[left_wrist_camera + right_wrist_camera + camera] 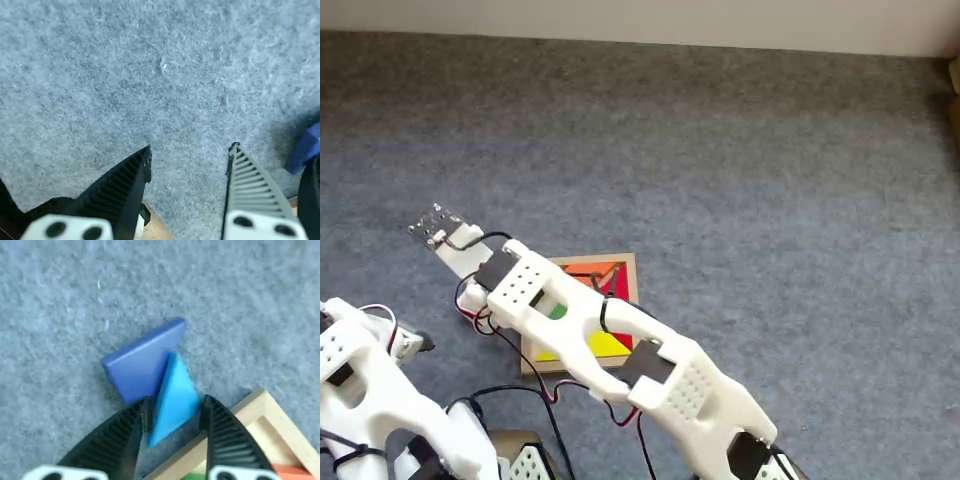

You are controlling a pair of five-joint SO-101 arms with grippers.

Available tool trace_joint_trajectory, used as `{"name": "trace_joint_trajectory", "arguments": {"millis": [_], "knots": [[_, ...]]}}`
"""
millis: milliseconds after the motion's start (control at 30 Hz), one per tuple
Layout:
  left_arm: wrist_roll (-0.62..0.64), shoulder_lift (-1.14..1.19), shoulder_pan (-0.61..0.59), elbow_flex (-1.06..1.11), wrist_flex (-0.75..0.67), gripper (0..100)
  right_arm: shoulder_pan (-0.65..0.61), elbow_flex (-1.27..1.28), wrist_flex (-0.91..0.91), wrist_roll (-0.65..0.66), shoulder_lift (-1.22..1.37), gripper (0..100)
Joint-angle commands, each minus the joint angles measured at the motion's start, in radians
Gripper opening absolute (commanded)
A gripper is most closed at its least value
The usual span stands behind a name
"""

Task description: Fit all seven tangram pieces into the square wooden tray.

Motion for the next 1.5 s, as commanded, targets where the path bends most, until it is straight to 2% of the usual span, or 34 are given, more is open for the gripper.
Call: {"name": "trace_joint_trajectory", "arguments": {"millis": [0,467,600,700,1333,1467], "knots": [[0.002,-0.027,-0.013,-0.058,-0.005,25,0.018,-0.042,-0.01,-0.008,-0.001,16.6],[0.002,-0.027,-0.012,-0.056,-0.005,25,0.027,-0.039,-0.008,-0.006,0.005,16.5],[0.002,-0.027,-0.012,-0.056,-0.005,25,0.028,-0.041,0.008,-0.005,-0.002,8.4],[0.002,-0.027,-0.012,-0.056,-0.005,25,0.031,-0.064,0.048,0.028,-0.005,6.7],[0.002,-0.027,-0.01,-0.056,-0.008,25,0.077,-0.568,0.682,0.035,0.001,6.7],[0.002,-0.027,-0.01,-0.056,-0.009,25,0.074,-0.587,0.728,0.012,-0.002,6.7]]}}
